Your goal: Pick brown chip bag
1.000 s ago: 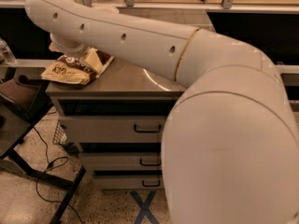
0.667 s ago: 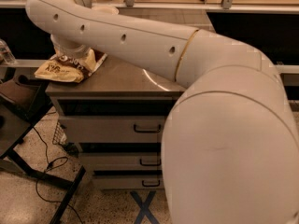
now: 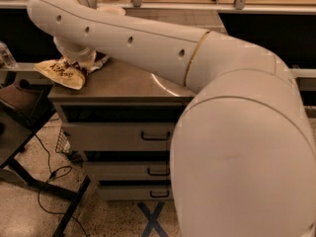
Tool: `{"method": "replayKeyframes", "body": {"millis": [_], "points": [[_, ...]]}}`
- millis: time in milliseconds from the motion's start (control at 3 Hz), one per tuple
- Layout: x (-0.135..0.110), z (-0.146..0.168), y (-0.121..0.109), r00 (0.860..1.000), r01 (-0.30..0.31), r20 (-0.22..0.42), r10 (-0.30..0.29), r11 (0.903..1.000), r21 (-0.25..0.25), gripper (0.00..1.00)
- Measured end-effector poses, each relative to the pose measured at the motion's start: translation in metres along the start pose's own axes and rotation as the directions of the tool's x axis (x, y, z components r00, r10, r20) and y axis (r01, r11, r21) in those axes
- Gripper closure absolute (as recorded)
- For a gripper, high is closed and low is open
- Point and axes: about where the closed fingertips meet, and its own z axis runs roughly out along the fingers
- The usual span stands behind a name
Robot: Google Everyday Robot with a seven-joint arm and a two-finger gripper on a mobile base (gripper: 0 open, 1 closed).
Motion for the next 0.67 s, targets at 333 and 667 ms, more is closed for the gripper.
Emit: {"method": "replayKeyframes", "body": {"millis": [333, 667], "points": [[-0.0003, 0.0009, 0.0005, 1.000, 0.000, 0.001, 0.000, 1.0000, -0.002, 1.00], [-0.0003, 0.0008, 0.0005, 1.000, 0.000, 0.001, 0.000, 1.0000, -0.002, 1.00]]}}
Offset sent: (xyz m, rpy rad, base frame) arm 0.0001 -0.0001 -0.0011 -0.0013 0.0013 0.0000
